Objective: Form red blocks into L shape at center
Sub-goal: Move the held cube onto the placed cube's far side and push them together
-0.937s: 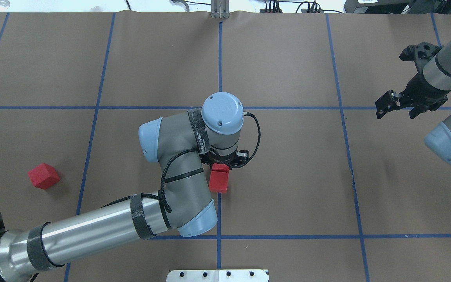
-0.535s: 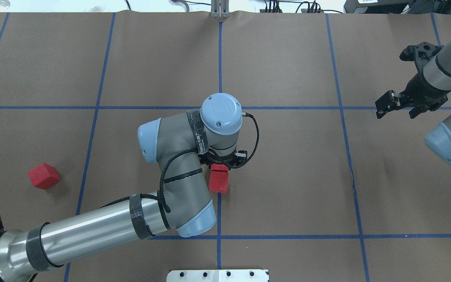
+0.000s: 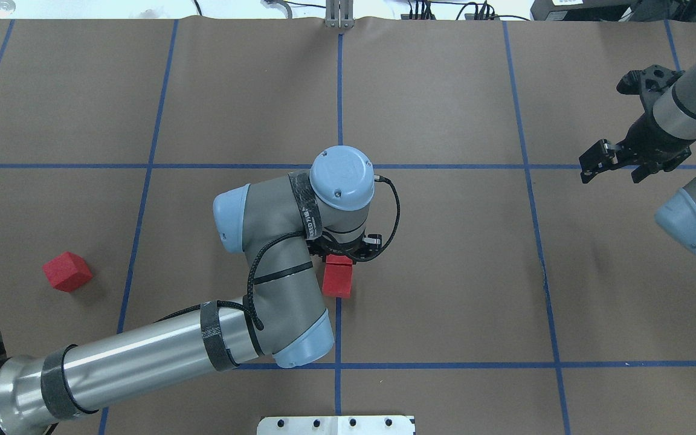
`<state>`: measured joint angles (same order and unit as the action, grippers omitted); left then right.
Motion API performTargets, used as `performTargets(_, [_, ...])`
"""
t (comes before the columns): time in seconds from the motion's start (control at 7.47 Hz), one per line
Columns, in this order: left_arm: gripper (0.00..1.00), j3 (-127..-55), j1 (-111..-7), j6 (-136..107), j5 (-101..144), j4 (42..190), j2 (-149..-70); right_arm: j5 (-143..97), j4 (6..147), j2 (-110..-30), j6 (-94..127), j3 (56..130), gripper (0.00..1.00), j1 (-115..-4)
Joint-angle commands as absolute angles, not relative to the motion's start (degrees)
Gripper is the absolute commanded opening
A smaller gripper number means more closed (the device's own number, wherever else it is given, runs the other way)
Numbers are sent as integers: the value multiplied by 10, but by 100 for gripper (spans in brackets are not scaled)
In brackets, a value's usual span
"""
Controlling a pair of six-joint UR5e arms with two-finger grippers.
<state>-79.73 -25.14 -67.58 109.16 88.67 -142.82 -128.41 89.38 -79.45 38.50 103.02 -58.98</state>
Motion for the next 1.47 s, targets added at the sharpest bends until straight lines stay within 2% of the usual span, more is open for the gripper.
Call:
performTargets(0.0, [0, -797, -250, -676, 1092, 887, -1428, -1284, 894, -795, 385, 1030, 100, -590])
performTargets(0.13, [6, -797, -250, -676, 1092, 887, -1428, -1284, 894, -795, 385, 1030, 100, -590])
performTargets(0.4, [46, -796, -250, -676, 1092, 888, -1428, -1284, 894, -794, 385, 1030, 100, -589])
performTargets(0.54, [61, -796, -250, -676, 1092, 888, -1428, -1284, 894, -794, 385, 1030, 100, -590])
performTargets(0.8, [80, -796, -249, -675, 1092, 888, -1428, -1284, 894, -794, 385, 1029, 100, -589])
performTargets(0.94, [81, -796, -249, -675, 1092, 888, -1428, -1284, 894, -793, 385, 1029, 100, -589])
performTargets(1.07, [97, -796, -249, -675, 1092, 888, -1428, -1284, 894, -793, 385, 1029, 100, -589])
performTargets(1.34, [99, -838, -254, -675, 1092, 863, -1428, -1284, 894, -793, 385, 1031, 100, -590])
